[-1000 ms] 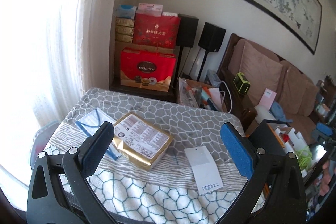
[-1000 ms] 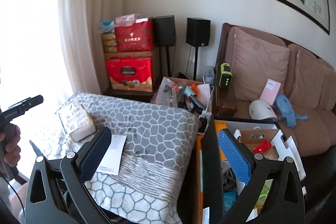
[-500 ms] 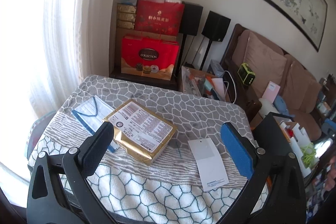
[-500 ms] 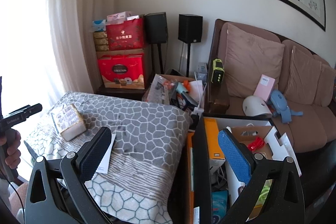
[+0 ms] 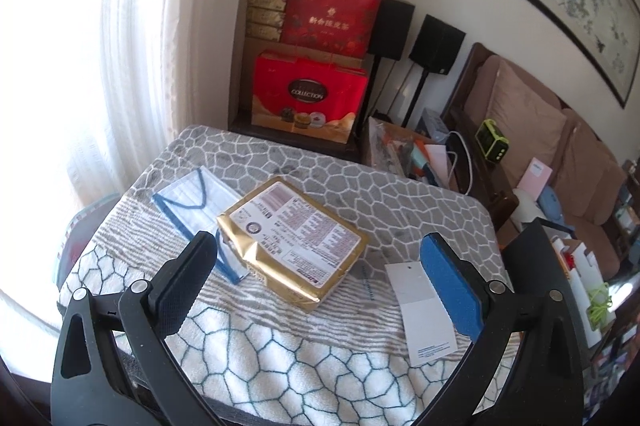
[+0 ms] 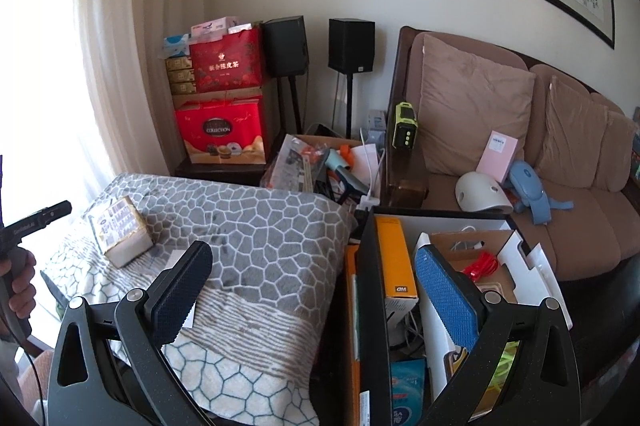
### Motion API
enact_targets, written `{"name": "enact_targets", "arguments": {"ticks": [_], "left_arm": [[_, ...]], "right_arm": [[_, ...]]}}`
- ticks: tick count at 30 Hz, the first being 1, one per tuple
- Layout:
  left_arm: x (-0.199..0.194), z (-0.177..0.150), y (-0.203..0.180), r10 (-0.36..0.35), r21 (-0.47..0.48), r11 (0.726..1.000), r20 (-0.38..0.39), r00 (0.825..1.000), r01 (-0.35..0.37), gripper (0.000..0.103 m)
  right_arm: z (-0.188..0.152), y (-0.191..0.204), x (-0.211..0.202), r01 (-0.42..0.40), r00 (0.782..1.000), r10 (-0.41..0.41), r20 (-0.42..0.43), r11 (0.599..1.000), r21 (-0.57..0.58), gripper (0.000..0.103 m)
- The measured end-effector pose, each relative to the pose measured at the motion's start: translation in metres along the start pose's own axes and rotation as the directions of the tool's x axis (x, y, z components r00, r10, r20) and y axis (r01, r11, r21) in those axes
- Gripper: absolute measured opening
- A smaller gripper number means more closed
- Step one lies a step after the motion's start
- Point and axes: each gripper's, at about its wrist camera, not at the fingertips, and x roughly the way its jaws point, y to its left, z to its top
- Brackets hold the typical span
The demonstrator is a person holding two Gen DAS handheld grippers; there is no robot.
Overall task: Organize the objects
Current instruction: 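Move the open left tool toward the gold foil package on the table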
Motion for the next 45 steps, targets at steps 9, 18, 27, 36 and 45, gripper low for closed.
{"name": "enact_targets", "arguments": {"ticks": [9,18,27,36,45], "left_arm": [[0.037,-0.015,0.013,0.102,-0.017,0.994,-0.092,0.991,-0.104,0.102],[0.066,-0.023,0.006,0.138,0.015,0.990,-0.123,0.983,-0.137,0.102],[0.090,-0.025,-0.001,0.163,0.062,0.986,-0.139,0.977,-0.156,0.102],[0.099,-0.029,0.000,0.154,0.067,0.987,-0.143,0.978,-0.146,0.092],[0.101,-0.030,0.001,0.105,0.060,0.994,-0.166,0.981,-0.096,0.062]], "right_arm": [[-0.004,0.013,0.013,-0.009,0.999,0.008,-0.034,0.999,-0.033,0.102],[-0.006,0.010,0.016,0.000,0.999,-0.002,-0.045,0.999,-0.038,0.102],[-0.005,0.003,0.016,0.009,0.999,-0.010,-0.046,1.000,-0.023,0.102],[-0.006,0.002,0.017,0.009,0.999,-0.010,-0.052,1.000,-0.024,0.102],[-0.008,0.006,0.022,0.007,0.998,-0.009,-0.068,0.999,-0.034,0.102]]}}
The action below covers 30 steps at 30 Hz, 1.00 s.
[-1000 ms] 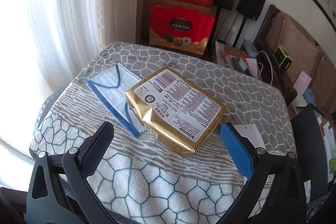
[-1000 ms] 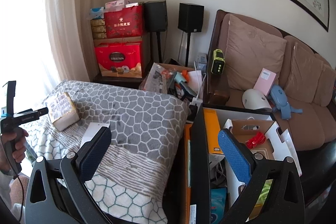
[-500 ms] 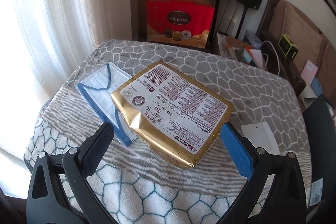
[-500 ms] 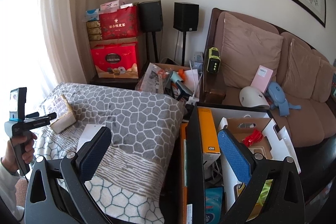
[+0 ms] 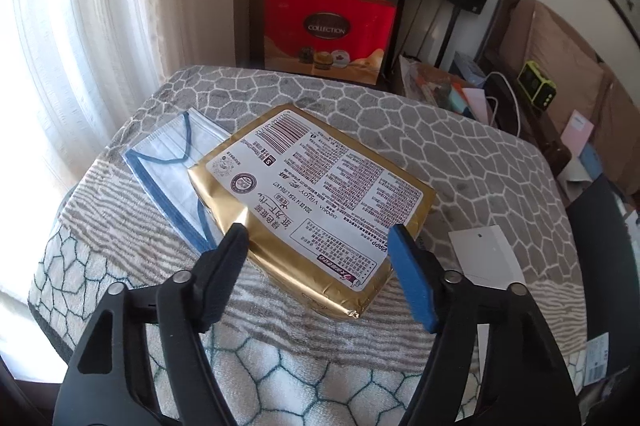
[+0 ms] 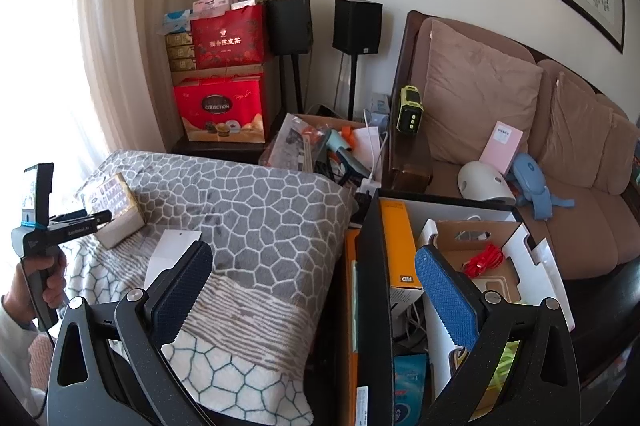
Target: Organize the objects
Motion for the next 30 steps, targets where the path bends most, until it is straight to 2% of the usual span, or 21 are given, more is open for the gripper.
{"name": "enact_targets", "arguments": {"ticks": [3,7,12,15,17,30], "left_arm": [[0.001,0.001,0.002,-0.023,0.001,1.000,-0.006,1.000,0.023,0.047],[0.001,0.000,0.003,-0.033,0.005,0.999,-0.007,0.999,0.033,0.036],[0.000,-0.001,0.000,-0.053,0.016,0.998,-0.014,0.998,0.053,0.015],[0.002,-0.005,-0.006,-0.058,0.032,0.998,-0.020,0.998,0.059,0.006],[0.001,-0.008,-0.012,-0.059,0.052,0.997,-0.022,0.998,0.060,0.003],[-0.006,-0.021,-0.050,-0.118,0.136,0.983,-0.045,0.992,0.123,0.002]], "right_arm": [[0.000,0.001,0.001,0.000,1.000,0.000,-0.003,1.000,-0.003,0.102],[0.000,0.002,0.002,-0.001,1.000,0.001,-0.008,1.000,-0.006,0.102],[0.000,0.003,0.003,-0.002,1.000,0.002,-0.011,1.000,-0.011,0.102],[-0.001,0.004,0.003,-0.003,1.000,0.003,-0.012,1.000,-0.011,0.102],[-0.001,0.005,0.004,-0.004,1.000,0.004,-0.015,1.000,-0.012,0.102],[-0.001,0.011,0.007,-0.007,1.000,0.007,-0.024,1.000,-0.029,0.102]]}}
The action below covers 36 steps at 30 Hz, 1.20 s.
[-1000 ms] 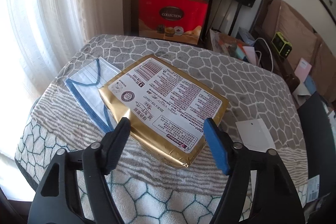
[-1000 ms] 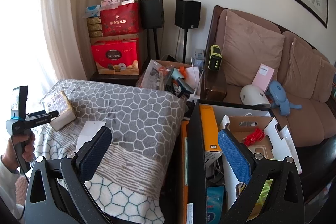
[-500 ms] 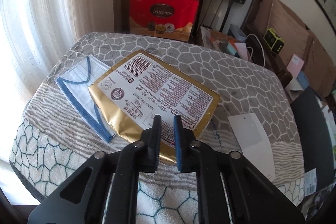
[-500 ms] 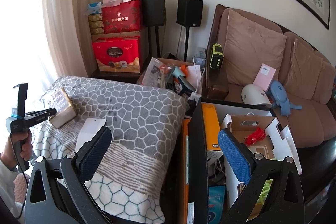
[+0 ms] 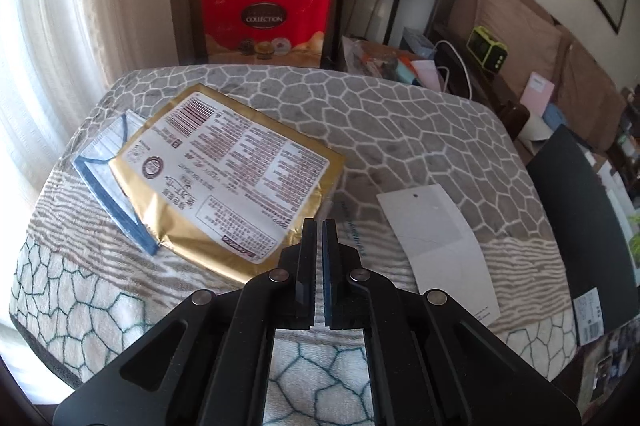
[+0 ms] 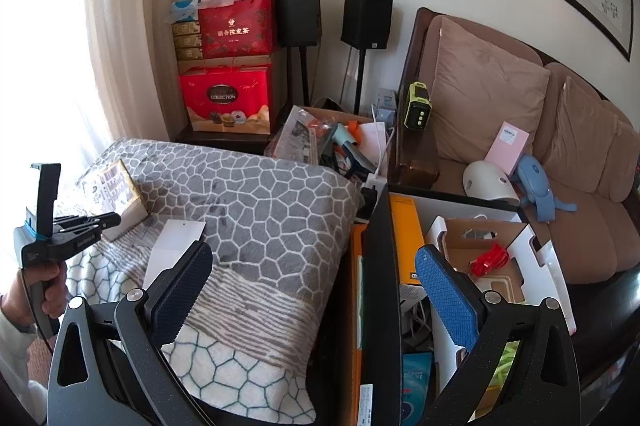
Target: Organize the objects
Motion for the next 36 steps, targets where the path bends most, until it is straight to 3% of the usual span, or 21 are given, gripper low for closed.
{"name": "enact_targets", "arguments": {"ticks": [8,15,18,22,25,29,31,32,34,36], "left_arm": [[0.014,-0.015,-0.016,-0.055,0.014,0.998,-0.086,0.995,0.057,0.002],[0.003,-0.009,-0.009,-0.022,0.013,1.000,-0.048,0.999,0.022,0.004],[-0.002,-0.003,0.003,0.010,-0.002,1.000,-0.023,1.000,-0.010,0.020],[-0.009,0.002,0.026,0.021,-0.046,0.999,-0.015,1.000,-0.022,0.024],[-0.017,0.004,0.039,0.030,-0.073,0.997,0.007,1.000,-0.029,0.036],[-0.026,0.007,0.055,0.078,-0.107,0.992,0.049,0.996,-0.073,0.065],[-0.030,0.008,0.062,0.107,-0.125,0.987,0.072,0.992,-0.097,0.070],[-0.031,0.009,0.065,0.112,-0.127,0.987,0.075,0.991,-0.101,0.072],[-0.025,0.010,0.070,0.142,-0.122,0.983,0.059,0.988,-0.134,0.087],[-0.015,0.010,0.072,0.180,-0.104,0.979,0.028,0.983,-0.177,0.091]], "right_arm": [[-0.001,0.002,-0.001,0.000,1.000,0.000,-0.002,1.000,-0.006,0.102],[0.000,0.000,-0.001,0.004,1.000,-0.004,-0.005,1.000,-0.001,0.102],[0.000,-0.001,-0.001,0.002,1.000,-0.002,-0.005,1.000,0.000,0.102],[0.000,-0.001,0.000,0.002,1.000,-0.002,-0.010,1.000,-0.004,0.102],[-0.001,0.001,0.003,-0.001,1.000,0.001,-0.015,1.000,-0.008,0.102],[-0.002,0.004,0.006,-0.003,1.000,0.003,-0.024,1.000,-0.018,0.102],[-0.002,0.007,0.009,-0.005,1.000,0.004,-0.030,1.000,-0.023,0.102],[-0.003,0.008,0.010,-0.004,0.999,0.004,-0.033,1.000,-0.027,0.102],[-0.004,0.010,0.012,-0.005,0.999,0.003,-0.038,0.999,-0.034,0.102],[-0.005,0.012,0.014,-0.006,0.999,0.005,-0.043,0.999,-0.037,0.102]]}}
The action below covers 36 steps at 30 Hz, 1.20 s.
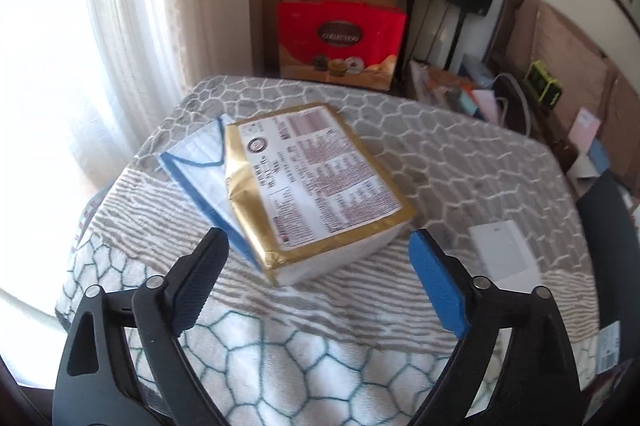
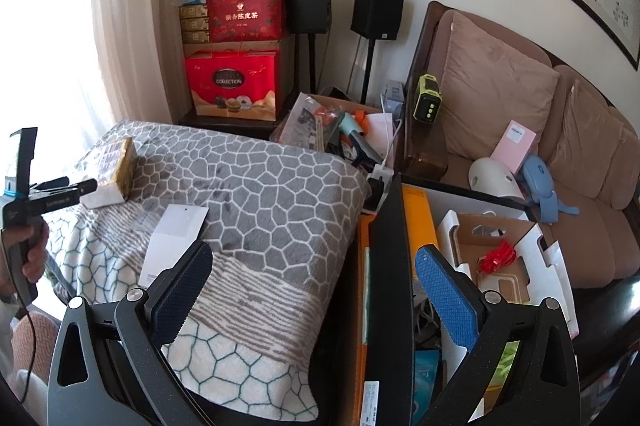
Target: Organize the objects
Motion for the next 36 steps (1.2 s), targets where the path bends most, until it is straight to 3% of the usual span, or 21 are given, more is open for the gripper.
{"name": "enact_targets", "arguments": {"ticks": [5,8,12,15,18,23,25,27,29,31,32,33,36], "left_arm": [[0.024,-0.011,-0.006,-0.004,0.022,1.000,-0.050,0.999,0.005,0.089],[0.029,-0.016,-0.006,-0.017,-0.002,1.000,-0.046,0.999,0.017,0.075],[0.032,-0.017,0.003,-0.042,-0.047,0.998,-0.034,0.999,0.041,0.036],[0.037,-0.016,0.012,-0.080,-0.079,0.994,-0.057,0.995,0.076,0.019],[0.037,-0.017,0.014,-0.091,-0.076,0.993,-0.059,0.994,0.086,0.012],[0.028,-0.016,0.014,-0.086,-0.047,0.995,-0.041,0.995,0.084,0.010],[0.026,-0.013,0.013,-0.037,-0.018,0.999,-0.032,0.999,0.036,0.019],[0.026,-0.010,0.010,0.005,0.011,1.000,-0.023,1.000,-0.005,0.042],[0.025,-0.010,0.007,0.015,0.026,1.000,0.000,1.000,-0.015,0.043],[0.029,-0.009,0.003,0.002,0.032,0.999,0.004,1.000,-0.002,0.042],[0.031,-0.008,0.002,-0.023,0.020,1.000,0.004,1.000,0.023,0.026],[0.035,-0.008,0.003,-0.081,-0.012,0.997,-0.003,0.997,0.081,0.018],[0.038,-0.008,0.001,-0.114,-0.046,0.992,0.000,0.994,0.113,0.011]], "right_arm": [[-0.002,0.003,0.004,0.006,1.000,-0.007,-0.017,1.000,-0.017,0.102],[-0.001,-0.001,0.001,0.009,1.000,-0.009,-0.008,1.000,-0.014,0.102],[-0.001,-0.005,0.000,0.007,1.000,-0.007,-0.005,1.000,0.001,0.102],[-0.002,-0.008,0.005,0.010,1.000,-0.010,-0.020,1.000,0.014,0.102],[-0.002,-0.008,0.009,0.009,0.999,-0.008,-0.032,1.000,0.016,0.102],[-0.004,-0.002,0.013,0.006,0.999,-0.006,-0.041,1.000,-0.008,0.102],[-0.004,0.000,0.015,0.007,0.999,-0.008,-0.046,1.000,-0.013,0.102],[-0.005,0.000,0.016,0.006,0.999,-0.007,-0.050,1.000,-0.012,0.102],[-0.005,0.000,0.016,0.006,0.999,-0.007,-0.051,1.000,-0.013,0.102],[-0.004,0.000,0.016,0.009,0.999,-0.009,-0.048,1.000,-0.012,0.102],[-0.004,-0.001,0.015,0.009,0.999,-0.009,-0.046,1.000,-0.011,0.102],[-0.004,-0.001,0.015,0.008,0.999,-0.008,-0.045,1.000,-0.009,0.102],[-0.005,-0.002,0.016,0.010,0.999,-0.010,-0.046,1.000,-0.005,0.102]]}}
